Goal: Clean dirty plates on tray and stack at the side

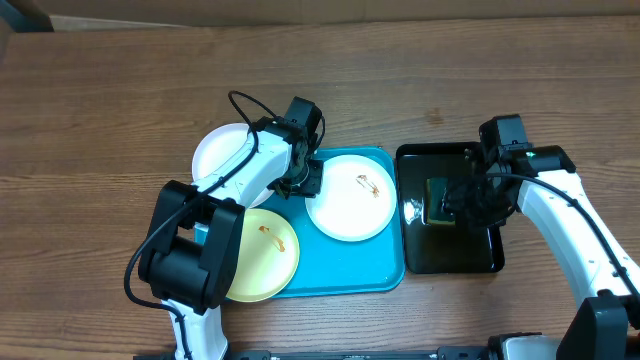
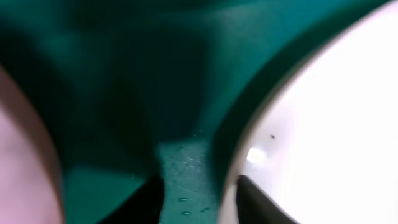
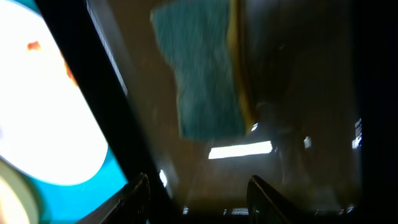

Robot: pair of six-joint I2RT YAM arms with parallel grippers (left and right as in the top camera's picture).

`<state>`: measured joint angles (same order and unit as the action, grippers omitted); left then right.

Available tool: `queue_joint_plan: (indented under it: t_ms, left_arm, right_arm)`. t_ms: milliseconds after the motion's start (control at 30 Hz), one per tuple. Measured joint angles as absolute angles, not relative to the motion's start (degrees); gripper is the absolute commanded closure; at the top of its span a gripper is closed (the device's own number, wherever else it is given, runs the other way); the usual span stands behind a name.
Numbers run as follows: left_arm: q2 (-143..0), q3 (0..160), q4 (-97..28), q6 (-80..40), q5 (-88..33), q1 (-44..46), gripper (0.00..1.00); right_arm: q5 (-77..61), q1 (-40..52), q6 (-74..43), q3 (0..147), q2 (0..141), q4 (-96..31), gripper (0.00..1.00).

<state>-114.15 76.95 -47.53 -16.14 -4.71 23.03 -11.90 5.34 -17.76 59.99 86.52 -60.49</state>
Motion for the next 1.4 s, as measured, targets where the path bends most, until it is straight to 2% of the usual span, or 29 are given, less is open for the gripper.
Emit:
queue_joint_plan:
  t_ms: [167,367,700,800,900,967,1400]
  left_arm:
    - [-114.1,76.9,-49.9,-15.4,-3.7,23.0,0.58]
    - [-114.1,76.9,-55.5,-15.0,-8.4,23.0,0.59]
    - [-114.1,76.9,-56.0,-15.1,-13.2,23.0,0.96]
    - [-114.1,76.9,-55.7,-15.3,-12.1,23.0,0.96]
    - [-114.1,77.0,-55.5,-15.3,-10.0,23.3,0.96]
    - [-114.1,77.0,-55.5,-15.3,-8.6,23.3,0.96]
    - [-114.1,77.3,-54.0,-17.0,-6.1,22.7,0.94]
  right_arm:
    - [-9.2,5.3,-17.8,60.0,86.5,-56.0,0.48]
    - [-8.3,5.3,-17.8,60.0,86.5,-54.4,0.48]
    - [-5.5,5.3,-17.7,60.0,86.5,-57.3,0.48]
    - [-5.5,5.3,-17.8,60.0,86.5,-59.4,0.48]
    - [-5.3,5.3,-17.8,60.0,86.5,-60.0,0.34]
    - [-5.4,5.3,-17.8,60.0,86.5,-60.6,0.29]
    - [-5.1,5.8,-18.0,59.5,87.0,-57.6,0.34]
